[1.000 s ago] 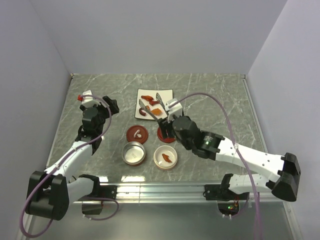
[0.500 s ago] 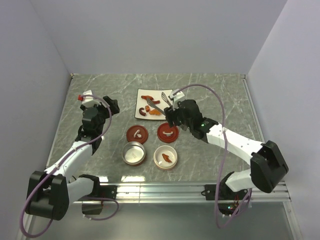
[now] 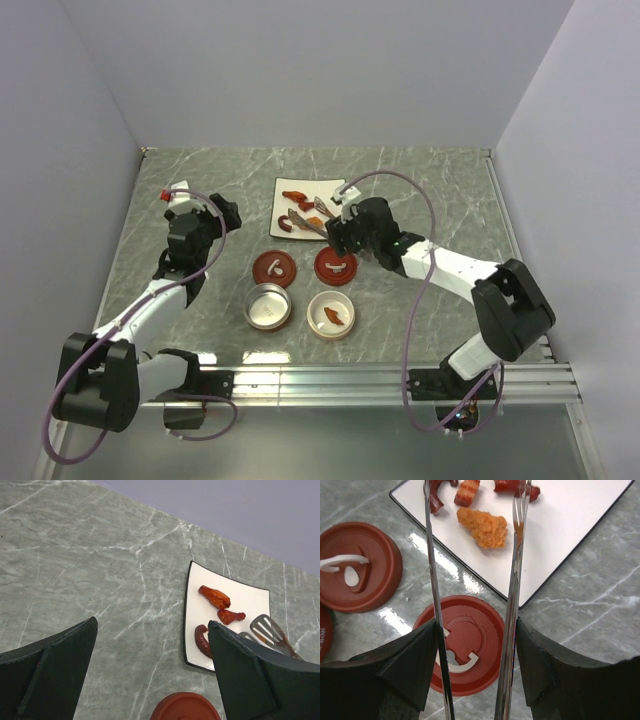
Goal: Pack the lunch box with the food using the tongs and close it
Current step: Pick up the food using the clamp
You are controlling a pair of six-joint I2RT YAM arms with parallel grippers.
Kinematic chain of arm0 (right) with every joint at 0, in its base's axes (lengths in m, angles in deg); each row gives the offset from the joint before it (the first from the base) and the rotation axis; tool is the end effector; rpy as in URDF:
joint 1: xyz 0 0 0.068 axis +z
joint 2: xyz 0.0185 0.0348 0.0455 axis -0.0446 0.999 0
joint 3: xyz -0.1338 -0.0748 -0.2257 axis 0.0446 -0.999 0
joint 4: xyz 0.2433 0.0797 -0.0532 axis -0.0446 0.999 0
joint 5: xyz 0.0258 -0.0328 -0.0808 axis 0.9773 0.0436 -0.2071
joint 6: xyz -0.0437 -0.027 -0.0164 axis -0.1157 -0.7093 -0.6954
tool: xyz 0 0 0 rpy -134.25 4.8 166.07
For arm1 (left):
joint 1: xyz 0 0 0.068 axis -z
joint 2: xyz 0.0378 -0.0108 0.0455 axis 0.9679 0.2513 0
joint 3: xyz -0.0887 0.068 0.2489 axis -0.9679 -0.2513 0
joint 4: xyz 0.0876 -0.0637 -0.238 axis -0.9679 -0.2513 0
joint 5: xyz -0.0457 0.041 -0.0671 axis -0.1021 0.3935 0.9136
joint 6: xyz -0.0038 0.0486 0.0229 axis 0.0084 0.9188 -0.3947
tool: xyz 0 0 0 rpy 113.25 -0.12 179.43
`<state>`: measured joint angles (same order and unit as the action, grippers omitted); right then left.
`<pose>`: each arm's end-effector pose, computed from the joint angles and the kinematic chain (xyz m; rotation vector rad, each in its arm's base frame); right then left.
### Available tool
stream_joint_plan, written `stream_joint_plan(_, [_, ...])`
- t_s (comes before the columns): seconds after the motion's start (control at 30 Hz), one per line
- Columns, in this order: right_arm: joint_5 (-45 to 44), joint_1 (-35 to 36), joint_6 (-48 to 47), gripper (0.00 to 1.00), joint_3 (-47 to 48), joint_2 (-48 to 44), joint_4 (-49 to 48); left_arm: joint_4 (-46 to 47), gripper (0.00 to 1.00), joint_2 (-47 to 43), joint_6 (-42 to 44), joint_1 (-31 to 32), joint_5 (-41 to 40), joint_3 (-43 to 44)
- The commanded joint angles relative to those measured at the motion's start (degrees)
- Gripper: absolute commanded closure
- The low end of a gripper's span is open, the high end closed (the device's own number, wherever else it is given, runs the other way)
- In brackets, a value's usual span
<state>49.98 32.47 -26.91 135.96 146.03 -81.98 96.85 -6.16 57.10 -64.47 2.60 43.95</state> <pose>0.2731 0.1955 0.2269 -0.7524 1.9838 0.4267 0.2462 -0.0407 0.2460 -0.3804 1.6940 -0.3157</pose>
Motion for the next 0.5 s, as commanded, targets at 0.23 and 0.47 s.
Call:
stream_joint_plan(0.23, [-0.8, -0.6, -1.3, 0.32, 3.2, 6.1, -1.3, 2.3, 0.01, -0.6, -0.5, 0.2, 1.3, 0.4])
stream_joint_plan(0.47, [0.4, -0.4, -0.9, 0.32, 2.3, 4.9, 0.1, 2.6, 0.0, -0.1, -0.3, 0.3, 1.3, 0.4])
